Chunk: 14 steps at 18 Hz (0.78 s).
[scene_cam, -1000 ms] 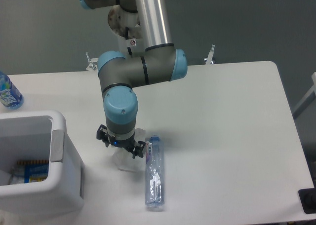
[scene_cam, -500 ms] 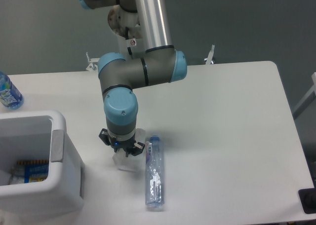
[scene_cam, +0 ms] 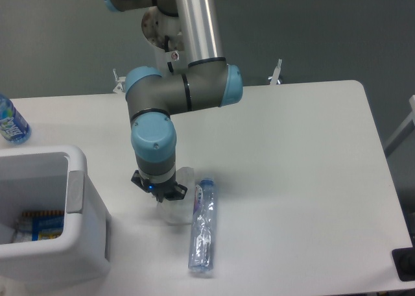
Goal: Place the trash in the trash can
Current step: 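Close the gripper on the bag and lift it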
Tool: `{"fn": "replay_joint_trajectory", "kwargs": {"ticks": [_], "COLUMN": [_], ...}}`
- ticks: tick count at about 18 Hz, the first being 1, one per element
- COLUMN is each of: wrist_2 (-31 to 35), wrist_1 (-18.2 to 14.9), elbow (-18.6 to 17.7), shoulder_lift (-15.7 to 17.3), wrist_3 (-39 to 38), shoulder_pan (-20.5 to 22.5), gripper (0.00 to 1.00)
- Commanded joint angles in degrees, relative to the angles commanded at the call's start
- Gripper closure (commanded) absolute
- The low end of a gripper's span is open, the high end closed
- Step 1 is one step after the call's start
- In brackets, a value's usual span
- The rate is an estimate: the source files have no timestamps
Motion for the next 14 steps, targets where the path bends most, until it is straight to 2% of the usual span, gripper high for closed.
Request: {"fn": "replay_joint_trajectory", "kwargs": {"ticks": [3,6,9,11,14], "wrist_2": [-1.0,-5.6,-12.4,-19.0,-29.3], "wrist_1": [-0.1,-0.1,0.0,0.2,0.6], "elbow": [0.4,1.7,6.6,10.7,16.4], "shoulder_lift": [3.2,7.0,10.5,12.0,12.3], "wrist_3": [0.4,0.4,0.1,-0.6,-8.5], "shoulder_pan": [0.3,1.8,5.6,9.8,15.1], "gripper": [1.00,1.00,1.00,1.00,1.00]}}
